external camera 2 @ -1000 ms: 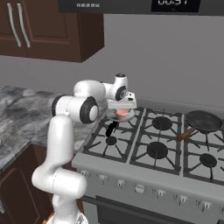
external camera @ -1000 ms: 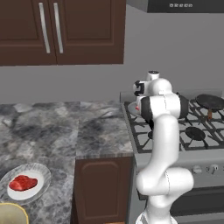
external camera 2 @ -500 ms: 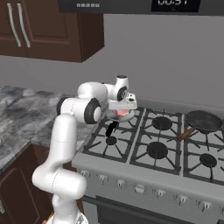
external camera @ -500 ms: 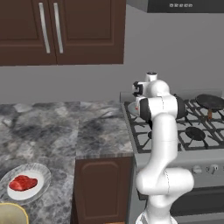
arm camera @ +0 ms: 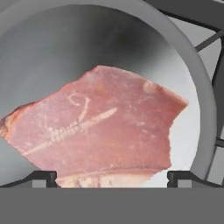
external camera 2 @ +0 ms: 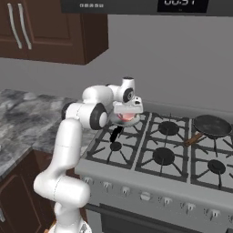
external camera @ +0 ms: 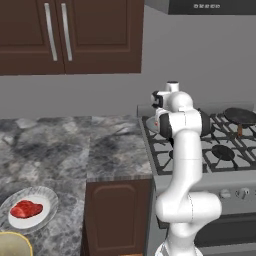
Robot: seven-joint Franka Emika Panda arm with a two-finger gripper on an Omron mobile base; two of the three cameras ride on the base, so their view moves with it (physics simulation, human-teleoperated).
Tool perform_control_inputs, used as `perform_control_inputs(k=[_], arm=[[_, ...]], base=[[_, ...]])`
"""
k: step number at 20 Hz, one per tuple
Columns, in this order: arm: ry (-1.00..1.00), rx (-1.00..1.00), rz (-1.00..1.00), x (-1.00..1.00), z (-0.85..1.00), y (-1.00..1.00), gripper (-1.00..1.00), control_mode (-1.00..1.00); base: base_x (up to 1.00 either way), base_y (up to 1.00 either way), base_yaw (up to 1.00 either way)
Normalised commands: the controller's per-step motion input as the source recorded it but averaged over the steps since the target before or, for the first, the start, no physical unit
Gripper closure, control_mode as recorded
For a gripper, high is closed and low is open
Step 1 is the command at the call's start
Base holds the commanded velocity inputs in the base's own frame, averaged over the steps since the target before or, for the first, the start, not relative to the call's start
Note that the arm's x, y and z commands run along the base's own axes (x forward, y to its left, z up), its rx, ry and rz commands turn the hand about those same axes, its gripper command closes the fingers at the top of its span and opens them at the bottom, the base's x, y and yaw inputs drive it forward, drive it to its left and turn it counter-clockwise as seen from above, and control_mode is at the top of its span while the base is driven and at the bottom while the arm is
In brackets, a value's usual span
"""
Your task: Place one of the steaks on the plate and the other in the bowl. Then place the bowl in the fridge.
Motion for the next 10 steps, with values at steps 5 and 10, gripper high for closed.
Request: perform_control_inputs(k=[5, 10], arm=[[0.00, 0.00, -0.26, -0.01, 0.00, 0.01, -1.00, -1.00], [0.00, 0.00, -0.32, 0.00, 0.00, 0.07, -1.00, -1.00]], base=[[0.00, 0.00, 0.00], [0.00, 0.00, 0.00]])
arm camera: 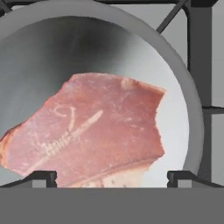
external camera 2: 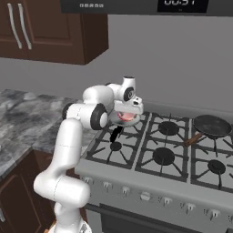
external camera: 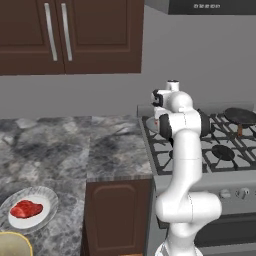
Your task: Place one of the steaks on the plate and the other in the bowl. Then place the bowl in the fridge.
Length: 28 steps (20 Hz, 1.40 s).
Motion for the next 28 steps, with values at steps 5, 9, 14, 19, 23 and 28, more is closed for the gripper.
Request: perform_control_inputs(k=[5, 9, 14, 19, 23, 28], arm=[[0.01, 0.00, -0.25, 0.00, 0.00, 0.07, -1.00, -1.00], [0.12, 0.00, -0.30, -0.03, 0.00, 0.00, -1.00, -1.00], [0.07, 0.00, -0.29, -0.07, 0.00, 0.00, -1.00, -1.00], [0.00, 0.00, -0.11, 0.03, 0.00, 0.05, -1.00, -1.00], [-0.04, 0.00, 0.00, -0.14, 0.03, 0.00, -1.00, -1.00], [-0.08, 0.02, 0.04, -0.25, 0.11, -0.04, -1.00, -1.00]], base=[[0.00, 0.00, 0.00], [0.00, 0.00, 0.00], [0.00, 0.00, 0.00], [0.00, 0.00, 0.00], [0.00, 0.00, 0.00], [0.00, 0.00, 0.00]])
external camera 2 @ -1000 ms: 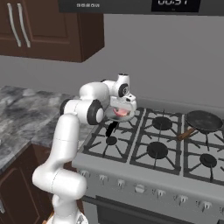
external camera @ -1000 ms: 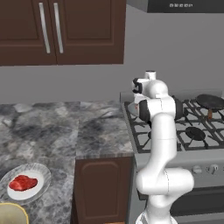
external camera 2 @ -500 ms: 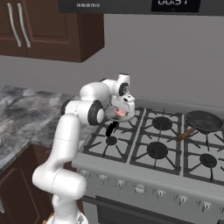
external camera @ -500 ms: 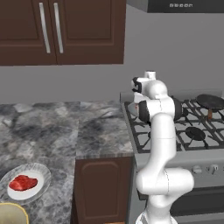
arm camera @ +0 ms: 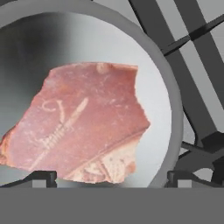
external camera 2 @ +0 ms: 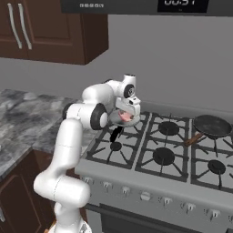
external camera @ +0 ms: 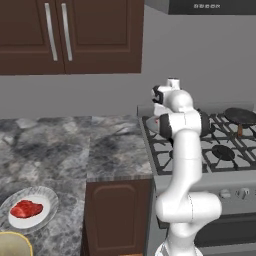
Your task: Place one of the steaks on the plate and the other in the bowl. Then place the bowl in the fridge.
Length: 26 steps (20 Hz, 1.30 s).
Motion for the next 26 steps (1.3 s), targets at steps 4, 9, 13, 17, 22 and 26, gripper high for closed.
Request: perform_control_inputs(k=[4, 9, 13, 17, 22, 26], arm=[[-0.12, 0.05, 0.12, -0.45, 0.11, 0.05, -1.00, -1.00], [-0.08, 0.00, 0.17, -0.36, 0.01, 0.13, -1.00, -1.00], [0.00, -0.08, 0.17, 0.01, 0.00, 0.17, -1.00, -1.00], [0.01, -0.15, 0.12, 0.39, 0.00, 0.00, -1.00, -1.00], [0.00, -0.01, -0.01, 0.18, -0.08, 0.00, -1.00, -1.00], [0.00, 0.00, -0.05, 0.28, -0.14, -0.13, -1.00, -1.00]], base=[[0.00, 0.00, 0.00], [0.00, 0.00, 0.00], [0.00, 0.00, 0.00], [0.00, 0.00, 0.00], [0.00, 0.00, 0.00], [0.00, 0.00, 0.00]])
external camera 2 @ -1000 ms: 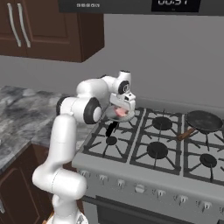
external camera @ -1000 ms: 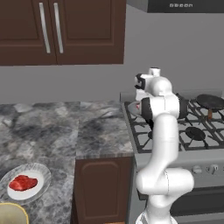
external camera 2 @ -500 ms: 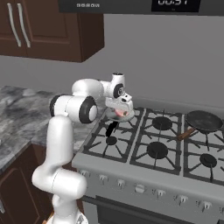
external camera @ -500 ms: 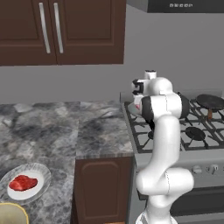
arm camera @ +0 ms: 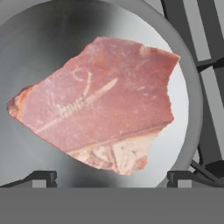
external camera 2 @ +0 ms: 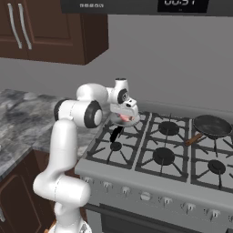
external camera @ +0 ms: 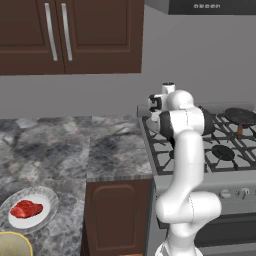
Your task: Place one of the steaks on the plate and the other in the bowl. Then place the bowl in the fridge.
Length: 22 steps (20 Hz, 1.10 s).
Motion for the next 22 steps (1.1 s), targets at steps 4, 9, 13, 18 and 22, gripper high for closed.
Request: perform_control_inputs(k=[4, 9, 13, 18, 22], arm=[[0.00, 0.00, -0.01, 0.26, -0.04, -0.15, -1.00, -1.00], [0.00, 0.00, 0.00, 0.13, -0.08, 0.00, -1.00, -1.00], [0.00, 0.00, 0.00, -0.04, -0.08, 0.00, -1.00, -1.00], [-0.01, 0.00, 0.00, -0.15, -0.34, -0.01, -1.00, -1.00], [-0.10, 0.03, 0.00, -0.29, -0.11, 0.00, -1.00, -1.00]], base=[[0.00, 0.00, 0.00], [0.00, 0.00, 0.00], [0.00, 0.00, 0.00], [0.00, 0.00, 0.00], [0.00, 0.00, 0.00]])
